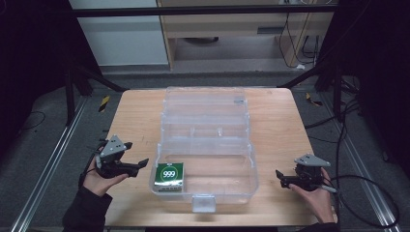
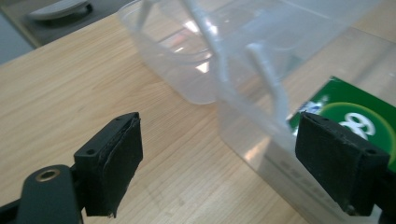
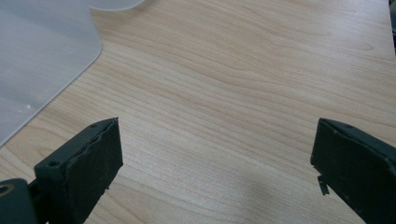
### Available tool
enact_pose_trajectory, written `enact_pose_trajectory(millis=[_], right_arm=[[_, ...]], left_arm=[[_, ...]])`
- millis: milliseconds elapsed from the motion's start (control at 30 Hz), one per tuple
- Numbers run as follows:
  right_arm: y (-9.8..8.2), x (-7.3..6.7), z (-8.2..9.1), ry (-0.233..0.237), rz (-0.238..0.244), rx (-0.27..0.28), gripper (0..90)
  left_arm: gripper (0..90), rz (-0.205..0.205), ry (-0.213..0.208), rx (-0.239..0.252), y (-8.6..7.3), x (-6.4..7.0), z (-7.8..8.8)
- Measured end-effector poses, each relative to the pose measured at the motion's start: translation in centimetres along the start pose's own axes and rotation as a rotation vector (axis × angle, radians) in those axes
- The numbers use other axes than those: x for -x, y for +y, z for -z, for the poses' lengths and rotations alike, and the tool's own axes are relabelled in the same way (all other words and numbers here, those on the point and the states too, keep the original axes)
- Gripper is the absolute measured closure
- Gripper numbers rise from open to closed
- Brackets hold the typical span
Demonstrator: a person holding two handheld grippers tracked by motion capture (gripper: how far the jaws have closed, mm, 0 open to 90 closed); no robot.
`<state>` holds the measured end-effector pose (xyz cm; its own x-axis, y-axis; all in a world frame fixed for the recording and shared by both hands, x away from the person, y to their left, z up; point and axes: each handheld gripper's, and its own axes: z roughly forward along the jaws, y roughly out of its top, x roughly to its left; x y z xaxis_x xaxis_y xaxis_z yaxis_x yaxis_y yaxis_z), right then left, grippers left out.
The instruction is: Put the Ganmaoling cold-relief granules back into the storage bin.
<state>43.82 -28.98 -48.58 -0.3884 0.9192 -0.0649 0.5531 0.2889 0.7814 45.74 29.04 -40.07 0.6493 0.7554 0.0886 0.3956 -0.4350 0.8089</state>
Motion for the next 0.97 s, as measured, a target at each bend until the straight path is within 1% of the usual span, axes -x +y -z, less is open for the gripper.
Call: enact_pose_trajectory(millis=[33, 67, 133, 233, 267, 300, 367, 433, 467, 500, 567, 600, 667, 700, 733, 800, 833, 867, 900, 967], right_arm=[[0.0, 0.0, 0.0, 0.0, -0.002, 0.0, 2.5], [0.0, 0.0, 0.0, -0.001, -0.002, 0.001, 2.5], [0.0, 0.0, 0.0, 0.001, -0.008, -0.001, 2.5], [-0.1, 0.0, 0.0, 0.0, -0.012, -0.004, 2.5], [-0.1, 0.0, 0.0, -0.001, -0.01, -0.004, 2.5], [-0.2, 0.0, 0.0, -0.003, -0.007, -0.004, 2.5], [-0.2, 0.0, 0.0, -0.003, -0.014, -0.005, 2.5], [-0.3, 0.1, 0.0, -0.006, -0.019, -0.004, 2.5], [-0.3, 0.1, -0.1, -0.006, -0.016, -0.003, 2.5], [-0.3, 0.1, -0.1, -0.008, -0.014, -0.003, 2.5], [-0.4, 0.2, -0.1, -0.012, -0.017, -0.001, 2.6], [-0.4, 0.2, -0.1, -0.021, -0.022, 0.001, 2.9], [-0.4, 0.3, 0.1, -0.032, -0.047, 0.014, 3.1], [-0.4, 0.4, 0.1, -0.037, -0.05, 0.018, 3.2], [-0.5, 0.5, 0.2, -0.041, -0.064, 0.021, 3.2], [-0.6, 0.6, 0.1, -0.048, -0.075, 0.015, 3.1], [-0.6, 0.7, 0.0, -0.055, -0.074, 0.014, 3.1], [-0.7, 0.6, 0.0, -0.054, -0.083, 0.01, 3.0], [-0.7, 0.7, 0.0, -0.056, -0.083, 0.009, 3.0], [-0.8, 0.7, -0.1, -0.065, -0.088, 0.006, 3.1]], left_arm=[[14.4, 0.028, 0.017, 0.004, -0.5, -0.3, -0.1], [14.4, 0.04, 0.028, 0.006, -0.7, -0.4, -0.1], [14.4, 0.082, 0.059, 0.016, -1.4, -0.8, -0.3], [14.4, 0.125, 0.107, 0.029, -2.4, -1.1, -0.5], [14.4, 0.149, 0.128, 0.036, -2.8, -1.3, -0.6], [14.5, 0.164, 0.138, 0.045, -3.1, -1.4, -0.6], [14.6, 0.201, 0.179, 0.067, -3.8, -1.8, -0.6], [14.8, 0.23, 0.195, 0.074, -4.3, -2.0, -0.6], [14.8, 0.243, 0.214, 0.073, -4.7, -2.1, -0.6], [14.8, 0.247, 0.232, 0.068, -5.0, -2.1, -0.7], [14.8, 0.257, 0.255, 0.061, -5.6, -2.2, -0.8], [14.7, 0.268, 0.278, 0.059, -6.0, -2.4, -0.8], [14.7, 0.274, 0.3, 0.056, -6.5, -2.5, -0.9], [14.7, 0.285, 0.32, 0.056, -7.0, -2.5, -1.0], [14.7, 0.291, 0.333, 0.051, -7.3, -2.6, -1.0], [14.9, 0.293, 0.345, 0.033, -7.9, -2.8, -1.2], [14.9, 0.295, 0.352, 0.029, -8.1, -2.8, -1.3], [15.1, 0.3, 0.358, 0.025, -8.3, -2.9, -1.3], [15.2, 0.302, 0.373, 0.02, -8.6, -3.1, -1.4], [15.6, 0.305, 0.387, 0.005, -8.9, -3.3, -1.5]])
